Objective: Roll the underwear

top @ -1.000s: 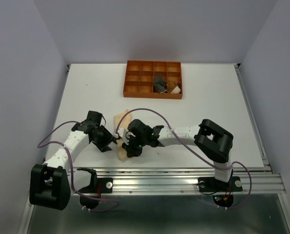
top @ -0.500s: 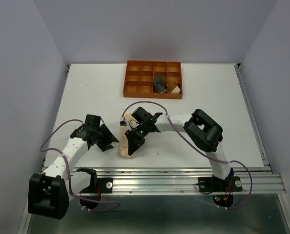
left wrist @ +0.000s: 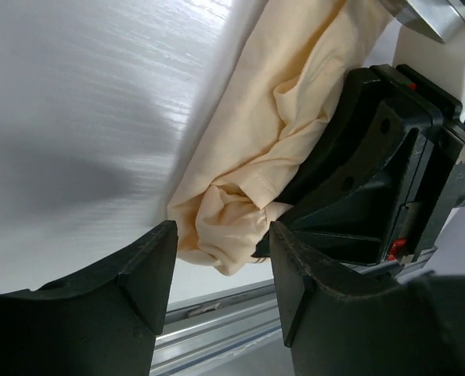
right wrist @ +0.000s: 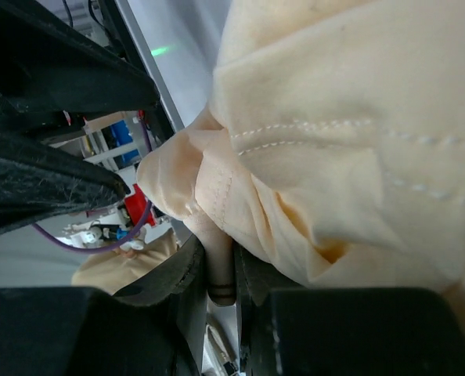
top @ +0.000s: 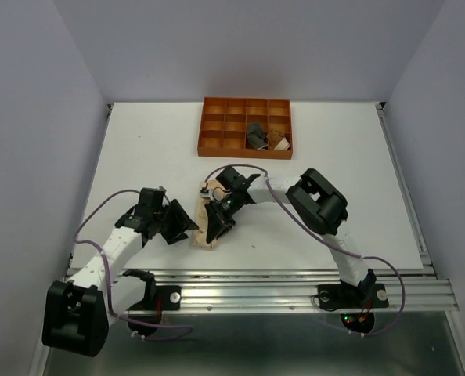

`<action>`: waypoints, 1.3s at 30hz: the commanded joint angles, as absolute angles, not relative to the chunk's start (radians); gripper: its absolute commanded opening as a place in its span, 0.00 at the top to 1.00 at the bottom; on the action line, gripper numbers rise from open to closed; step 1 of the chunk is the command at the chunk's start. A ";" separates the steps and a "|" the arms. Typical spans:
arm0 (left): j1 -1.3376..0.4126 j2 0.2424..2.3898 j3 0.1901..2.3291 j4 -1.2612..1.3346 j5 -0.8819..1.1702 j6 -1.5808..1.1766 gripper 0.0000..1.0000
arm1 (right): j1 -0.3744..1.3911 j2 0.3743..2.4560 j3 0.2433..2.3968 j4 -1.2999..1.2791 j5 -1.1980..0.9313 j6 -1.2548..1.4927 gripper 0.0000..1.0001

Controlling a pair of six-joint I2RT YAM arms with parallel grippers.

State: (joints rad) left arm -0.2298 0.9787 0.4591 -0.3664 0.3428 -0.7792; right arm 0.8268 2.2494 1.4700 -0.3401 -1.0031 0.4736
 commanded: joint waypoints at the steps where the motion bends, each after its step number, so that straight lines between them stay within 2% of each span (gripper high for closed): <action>1: -0.258 0.976 0.442 -0.316 0.362 -0.735 0.39 | 0.805 2.283 1.503 -0.383 -0.954 0.502 0.99; 15: -0.353 1.071 0.462 -0.305 0.230 -0.775 0.40 | 0.778 2.332 1.534 -0.388 -0.989 0.515 0.99; 24: -0.359 1.149 0.439 -0.169 0.245 -0.795 0.48 | 0.778 2.347 1.534 -0.385 -1.008 0.511 0.99; 27: -0.370 1.163 0.446 -0.141 0.226 -0.808 0.55 | 0.778 2.341 1.529 -0.387 -0.992 0.503 0.98; 28: -0.371 1.166 0.449 -0.132 0.225 -0.811 0.60 | 0.778 2.341 1.528 -0.387 -0.991 0.499 0.96; 29: -0.371 1.172 0.456 -0.129 0.227 -0.815 0.92 | 0.778 2.339 1.528 -0.388 -0.986 0.488 0.89; 30: -0.373 1.175 0.462 -0.143 0.229 -0.813 1.00 | 0.778 2.338 1.525 -0.391 -0.982 0.480 0.87; 32: -0.373 1.181 0.492 -0.190 0.198 -0.818 1.00 | 0.778 2.327 1.529 -0.406 -0.948 0.444 0.81; 35: -0.373 1.183 0.555 -0.316 0.140 -0.810 1.00 | 0.778 2.283 1.532 -0.411 -0.882 0.364 0.59; 38: -0.373 1.189 0.597 -0.432 0.127 -0.807 1.00 | 0.778 2.215 1.529 -0.405 -0.858 0.295 0.50; 39: -0.373 1.204 0.613 -0.454 0.130 -0.805 1.00 | 0.778 2.194 1.516 -0.385 -0.847 0.257 0.44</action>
State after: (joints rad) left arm -0.3729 1.1893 0.5350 -0.3077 0.1993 -0.8169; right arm 0.7868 2.2700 1.5188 -0.3866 -1.0222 0.4202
